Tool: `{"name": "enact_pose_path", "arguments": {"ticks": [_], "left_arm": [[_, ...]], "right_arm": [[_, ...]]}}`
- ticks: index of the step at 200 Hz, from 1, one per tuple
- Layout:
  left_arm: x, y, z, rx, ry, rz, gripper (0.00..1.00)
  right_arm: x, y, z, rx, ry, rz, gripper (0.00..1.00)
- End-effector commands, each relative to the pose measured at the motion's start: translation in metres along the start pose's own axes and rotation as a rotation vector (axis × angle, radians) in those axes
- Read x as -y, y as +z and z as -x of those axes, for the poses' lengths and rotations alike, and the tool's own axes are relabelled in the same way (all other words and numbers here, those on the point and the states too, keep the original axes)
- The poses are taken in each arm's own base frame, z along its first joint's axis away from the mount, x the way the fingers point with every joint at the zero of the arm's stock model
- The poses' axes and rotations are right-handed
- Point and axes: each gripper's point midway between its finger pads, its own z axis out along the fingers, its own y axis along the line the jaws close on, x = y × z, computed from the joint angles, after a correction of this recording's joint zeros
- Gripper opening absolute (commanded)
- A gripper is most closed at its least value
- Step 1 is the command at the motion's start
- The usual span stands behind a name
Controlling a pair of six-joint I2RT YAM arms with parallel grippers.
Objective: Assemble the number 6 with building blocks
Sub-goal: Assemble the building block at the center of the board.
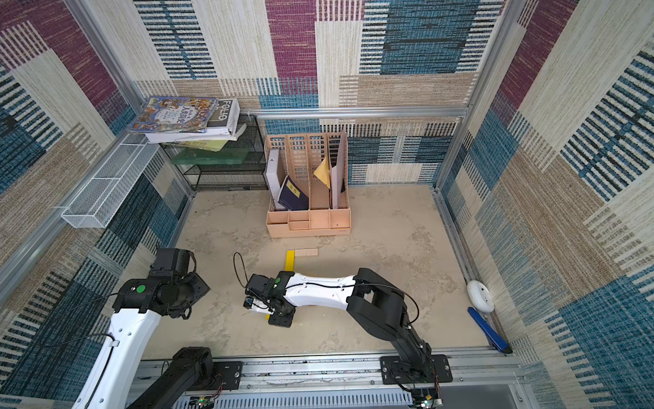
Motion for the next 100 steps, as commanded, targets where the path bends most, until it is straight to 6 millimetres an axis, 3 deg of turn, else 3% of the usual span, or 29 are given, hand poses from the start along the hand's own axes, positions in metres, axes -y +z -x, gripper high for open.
{"name": "enact_pose_path", "arguments": {"ticks": [1,44,100], "left_arm": [[0.001,0.002,-0.002,-0.008,0.007,-0.007,0.62],[0.002,0.006,-0.005,-0.019,0.002,-0.012,0.62],[0.003,0.007,-0.005,-0.018,0.005,-0.017,0.62]], "right_arm": [[-0.001,0.009,-0.014,-0.061,-0.022,-0.013,0.47],[0.003,0.015,-0.025,-0.107,-0.018,-0.039,0.53],[0.009,0.011,-0.014,-0.092,-0.011,-0.062,0.40]]}}
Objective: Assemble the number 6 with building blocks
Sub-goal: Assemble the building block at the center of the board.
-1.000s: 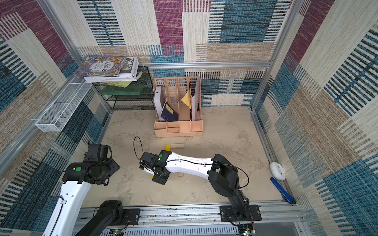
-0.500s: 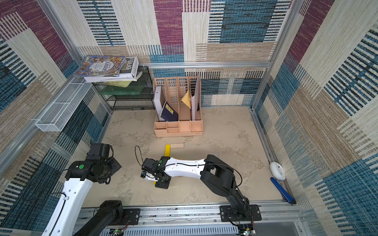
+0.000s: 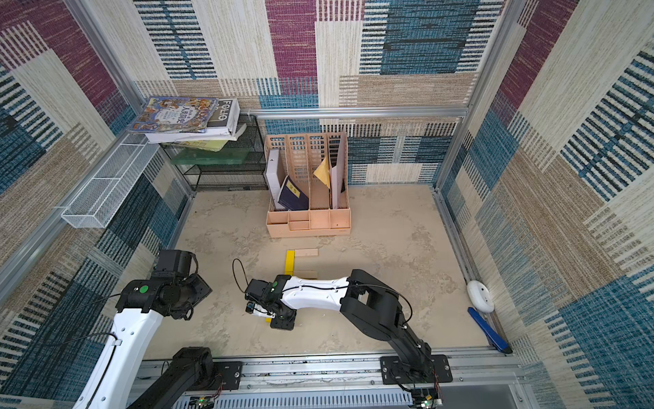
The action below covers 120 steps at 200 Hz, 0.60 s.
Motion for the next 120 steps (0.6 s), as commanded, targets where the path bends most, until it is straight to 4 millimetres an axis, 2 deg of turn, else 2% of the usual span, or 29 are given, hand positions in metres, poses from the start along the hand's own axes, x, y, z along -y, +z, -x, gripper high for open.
{"name": "enact_pose_path", "arguments": {"ticks": [1,24,72,120], "left_arm": [[0.002,0.000,0.001,0.003,0.005,-0.010,0.62],[0.002,0.001,0.000,0.003,0.009,-0.010,0.62],[0.002,0.005,-0.002,-0.004,0.006,-0.015,0.61],[0.005,0.006,-0.002,-0.006,0.003,-0.024,0.61]], "right_arm": [[0.005,0.001,-0.006,-0.035,0.003,-0.031,0.39],[0.008,0.002,-0.012,-0.055,0.007,-0.047,0.35],[0.021,0.000,-0.027,-0.070,0.032,-0.075,0.36],[0.029,-0.002,-0.033,-0.079,0.020,-0.098,0.36]]}}
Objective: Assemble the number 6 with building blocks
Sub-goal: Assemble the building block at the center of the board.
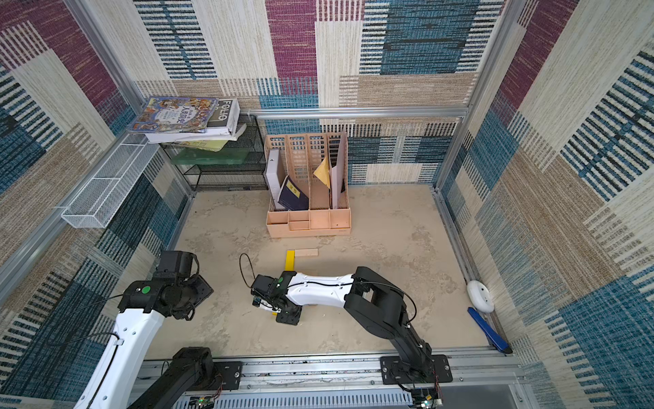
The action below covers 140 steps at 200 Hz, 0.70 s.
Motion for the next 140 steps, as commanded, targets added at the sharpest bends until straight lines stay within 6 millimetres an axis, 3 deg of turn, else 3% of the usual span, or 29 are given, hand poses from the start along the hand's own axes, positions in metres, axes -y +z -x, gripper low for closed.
{"name": "enact_pose_path", "arguments": {"ticks": [1,140], "left_arm": [[0.002,0.000,0.002,0.007,0.001,-0.010,0.61],[0.003,0.002,0.002,0.009,-0.003,-0.016,0.61]], "right_arm": [[0.009,-0.001,-0.012,-0.047,-0.019,-0.045,0.36],[0.020,0.000,-0.023,-0.066,-0.043,-0.100,0.39]]}}
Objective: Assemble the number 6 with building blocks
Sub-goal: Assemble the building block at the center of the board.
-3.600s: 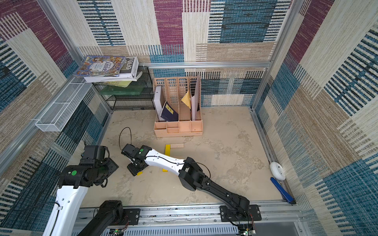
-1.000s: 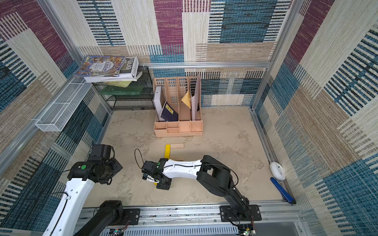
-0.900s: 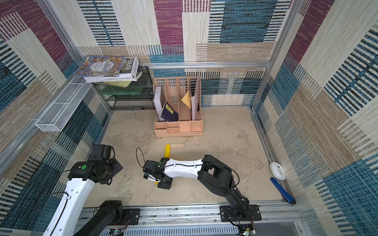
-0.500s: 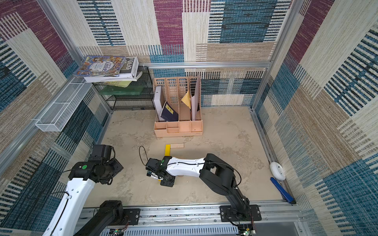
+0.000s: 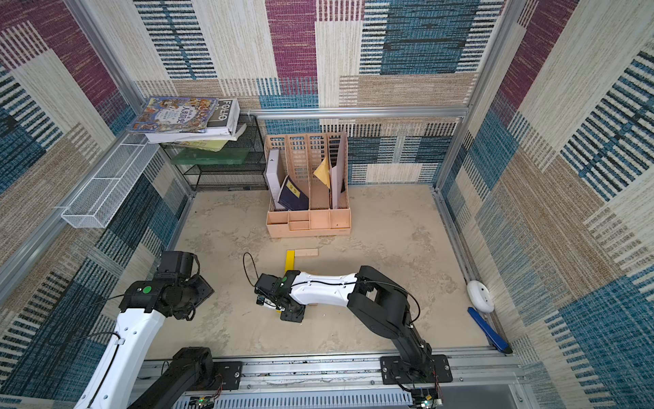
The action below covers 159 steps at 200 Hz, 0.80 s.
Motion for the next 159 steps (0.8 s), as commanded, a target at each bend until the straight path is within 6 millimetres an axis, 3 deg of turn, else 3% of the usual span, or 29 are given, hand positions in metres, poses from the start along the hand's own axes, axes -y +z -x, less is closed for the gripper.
{"name": "enact_pose_path", "arguments": {"ticks": [1,159], "left_arm": [[0.003,0.000,0.003,0.012,-0.003,-0.015,0.61],[0.004,0.002,0.000,0.004,-0.003,-0.022,0.60]], "right_arm": [[0.008,0.001,-0.013,-0.053,-0.014,-0.046,0.39],[0.019,0.002,-0.019,-0.070,-0.014,-0.093,0.40]]}}
